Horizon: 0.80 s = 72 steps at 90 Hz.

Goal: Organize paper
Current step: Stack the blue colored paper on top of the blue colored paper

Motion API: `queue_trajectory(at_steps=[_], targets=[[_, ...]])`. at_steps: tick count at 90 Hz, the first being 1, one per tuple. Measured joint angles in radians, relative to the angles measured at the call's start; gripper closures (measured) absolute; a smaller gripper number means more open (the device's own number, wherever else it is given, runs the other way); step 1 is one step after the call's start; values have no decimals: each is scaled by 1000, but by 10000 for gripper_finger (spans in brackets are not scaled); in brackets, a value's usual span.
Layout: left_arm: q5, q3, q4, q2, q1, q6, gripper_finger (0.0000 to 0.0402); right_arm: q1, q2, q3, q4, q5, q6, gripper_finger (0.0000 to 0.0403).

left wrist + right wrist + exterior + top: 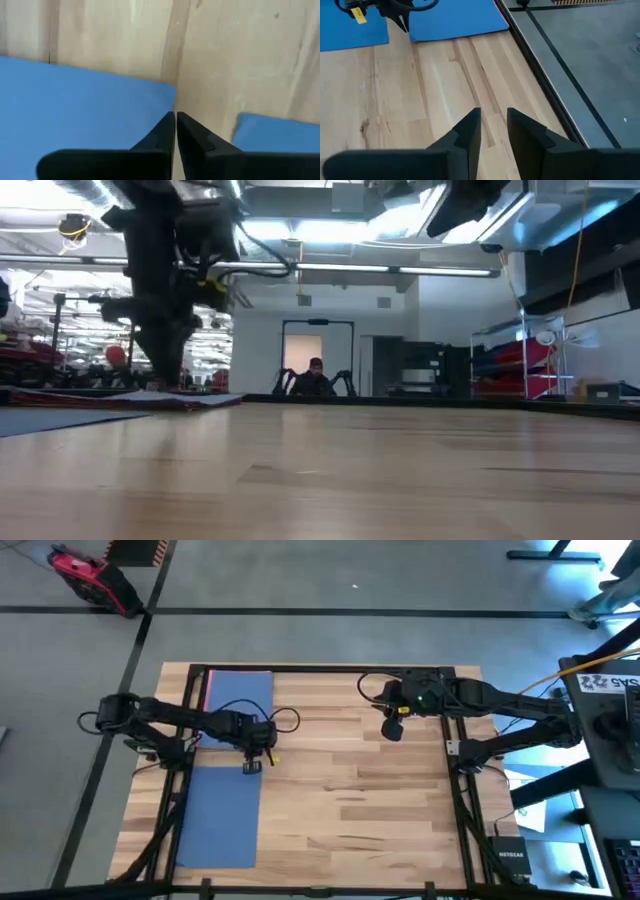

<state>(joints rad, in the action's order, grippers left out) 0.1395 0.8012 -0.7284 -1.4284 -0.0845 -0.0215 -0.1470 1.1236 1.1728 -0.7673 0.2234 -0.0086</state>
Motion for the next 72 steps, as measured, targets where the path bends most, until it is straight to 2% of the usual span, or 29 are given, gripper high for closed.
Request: queue_trajectory(at_steps=[14, 30, 58, 72], targets=[[-13, 19, -11, 0, 15, -32, 402, 0, 0, 0, 0, 0, 0, 320], [-13, 4, 58, 1, 30, -22, 395, 0, 0, 0, 0, 21, -4, 320], [56, -63, 90, -7, 31, -23, 317, 0, 0, 0, -18, 31, -23, 320], [126, -92, 131, -7, 30, -22, 280, 0, 0, 0, -18, 31, -23, 320]])
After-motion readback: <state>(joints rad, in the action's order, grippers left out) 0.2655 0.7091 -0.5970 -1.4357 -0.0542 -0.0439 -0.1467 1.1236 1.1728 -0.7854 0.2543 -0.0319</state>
